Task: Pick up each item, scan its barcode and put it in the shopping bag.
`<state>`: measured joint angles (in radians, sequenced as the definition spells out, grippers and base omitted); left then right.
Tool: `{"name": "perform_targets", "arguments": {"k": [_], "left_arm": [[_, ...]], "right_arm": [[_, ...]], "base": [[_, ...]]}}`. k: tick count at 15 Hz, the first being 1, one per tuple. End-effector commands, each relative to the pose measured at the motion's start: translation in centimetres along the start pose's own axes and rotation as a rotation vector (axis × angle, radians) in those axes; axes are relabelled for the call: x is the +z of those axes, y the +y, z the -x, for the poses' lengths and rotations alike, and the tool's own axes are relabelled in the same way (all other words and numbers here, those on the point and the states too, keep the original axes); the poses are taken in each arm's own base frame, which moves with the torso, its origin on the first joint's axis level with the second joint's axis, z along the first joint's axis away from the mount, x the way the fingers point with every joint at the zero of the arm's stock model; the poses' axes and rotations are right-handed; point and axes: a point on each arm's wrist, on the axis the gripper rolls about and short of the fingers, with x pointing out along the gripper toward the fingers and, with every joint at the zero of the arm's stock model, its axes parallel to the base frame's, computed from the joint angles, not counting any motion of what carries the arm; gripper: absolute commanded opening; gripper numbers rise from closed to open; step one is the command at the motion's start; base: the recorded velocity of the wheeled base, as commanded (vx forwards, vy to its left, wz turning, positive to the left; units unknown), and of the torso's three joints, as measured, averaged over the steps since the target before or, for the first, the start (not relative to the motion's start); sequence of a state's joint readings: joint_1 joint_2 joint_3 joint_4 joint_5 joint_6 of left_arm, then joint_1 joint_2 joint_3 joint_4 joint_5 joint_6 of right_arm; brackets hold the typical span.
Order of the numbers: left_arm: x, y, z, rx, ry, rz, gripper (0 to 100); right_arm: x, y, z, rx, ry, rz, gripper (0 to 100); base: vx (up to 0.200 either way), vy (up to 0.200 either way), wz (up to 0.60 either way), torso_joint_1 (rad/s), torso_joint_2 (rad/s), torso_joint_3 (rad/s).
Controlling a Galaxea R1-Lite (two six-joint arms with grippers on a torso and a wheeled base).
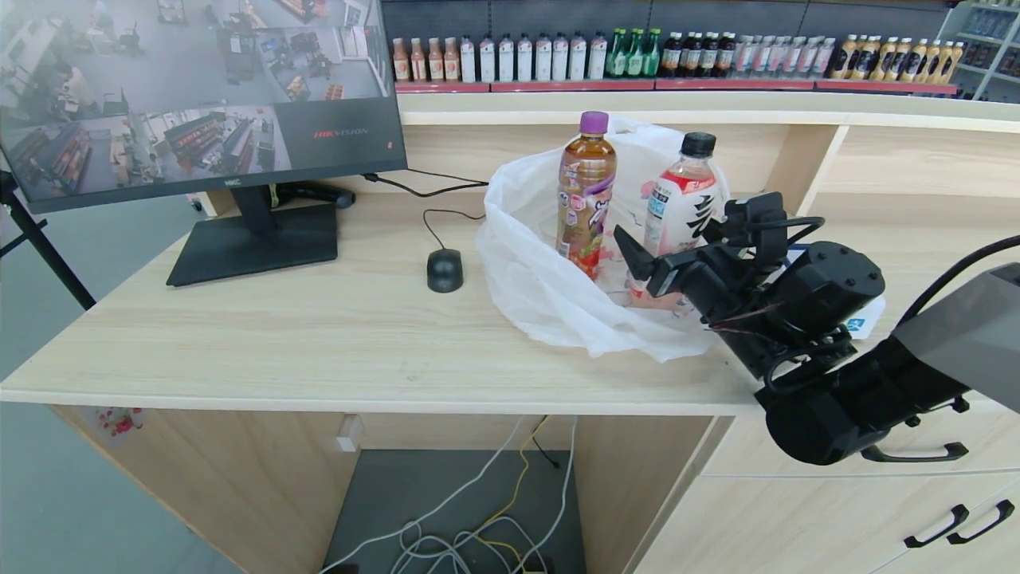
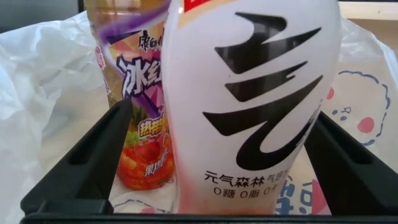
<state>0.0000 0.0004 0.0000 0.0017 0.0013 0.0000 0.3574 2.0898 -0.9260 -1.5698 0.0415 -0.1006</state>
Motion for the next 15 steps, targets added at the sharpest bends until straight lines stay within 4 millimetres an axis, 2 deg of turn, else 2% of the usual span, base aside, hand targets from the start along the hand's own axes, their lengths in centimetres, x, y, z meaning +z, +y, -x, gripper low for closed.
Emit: {"name": "perform_targets", "arguments": {"k": [1, 5, 8, 10, 15], "left_arm": [[0.0, 0.0, 0.0, 0.0, -0.001, 0.0, 100], [0.0, 0.0, 0.0, -0.001, -0.001, 0.0, 100], [0.0, 0.0, 0.0, 0.0, -0.001, 0.0, 100], [0.0, 0.0, 0.0, 0.0, -0.001, 0.0, 100], [0.0, 0.0, 0.0, 0.0, -0.001, 0.0, 100]], "right_arm": [[1.8, -0.1, 0.9, -0.001, -0.019, 0.001, 100], [4.8, -0.3, 3.3, 0.0, -0.033, 0.001, 100], [7.8, -0.5, 5.6, -0.006, -0.069, 0.006, 100], [9.3, -0.6, 8.3, -0.007, -0.062, 0.009, 100], [10.8, -1.1, 15.5, -0.03, -0.003, 0.025, 100]], "base": [[0.0, 0.0, 0.0, 0.0, 0.0, 0.0], [0.0, 0.0, 0.0, 0.0, 0.0, 0.0], [0.0, 0.0, 0.0, 0.0, 0.0, 0.0], [0.0, 0.0, 0.0, 0.0, 0.0, 0.0], [0.0, 0.0, 0.0, 0.0, 0.0, 0.0]]}}
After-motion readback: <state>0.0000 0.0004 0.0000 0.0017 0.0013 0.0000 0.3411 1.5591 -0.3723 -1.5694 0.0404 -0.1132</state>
